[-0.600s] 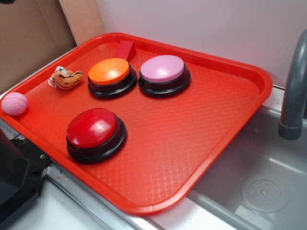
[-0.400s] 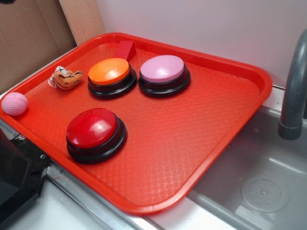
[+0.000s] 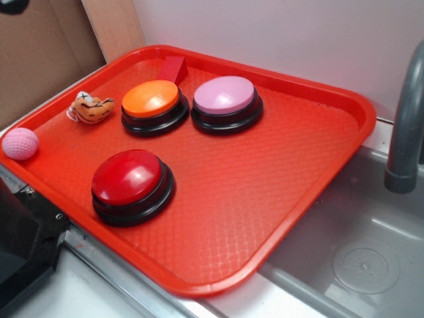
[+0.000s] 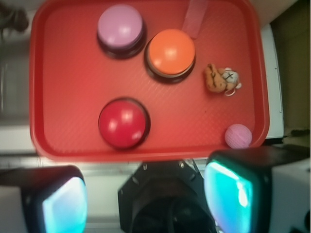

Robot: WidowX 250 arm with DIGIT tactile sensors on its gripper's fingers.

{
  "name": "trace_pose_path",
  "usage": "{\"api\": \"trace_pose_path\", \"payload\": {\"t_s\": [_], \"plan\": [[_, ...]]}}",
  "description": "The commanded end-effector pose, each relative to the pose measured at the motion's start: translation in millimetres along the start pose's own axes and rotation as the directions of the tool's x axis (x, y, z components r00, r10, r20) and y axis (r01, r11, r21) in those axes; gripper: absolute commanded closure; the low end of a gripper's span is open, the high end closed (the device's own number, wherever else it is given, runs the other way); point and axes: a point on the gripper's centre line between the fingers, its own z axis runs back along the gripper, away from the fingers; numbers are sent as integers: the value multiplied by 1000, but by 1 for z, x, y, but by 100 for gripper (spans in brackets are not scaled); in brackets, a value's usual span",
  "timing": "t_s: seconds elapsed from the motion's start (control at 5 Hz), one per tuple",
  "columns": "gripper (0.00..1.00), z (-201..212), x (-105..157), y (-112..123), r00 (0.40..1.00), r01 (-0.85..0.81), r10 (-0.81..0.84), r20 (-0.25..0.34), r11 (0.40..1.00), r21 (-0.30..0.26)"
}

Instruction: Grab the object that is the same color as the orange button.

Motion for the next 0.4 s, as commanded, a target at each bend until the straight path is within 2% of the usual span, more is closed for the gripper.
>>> {"api": "trace_pose_path", "payload": {"t_s": [0.0,0.2], "plan": [[0,-31,38,38,967,-251,252,47,968,-19],[0,-50,53,54,921,-375,376,100,927,-30]]}}
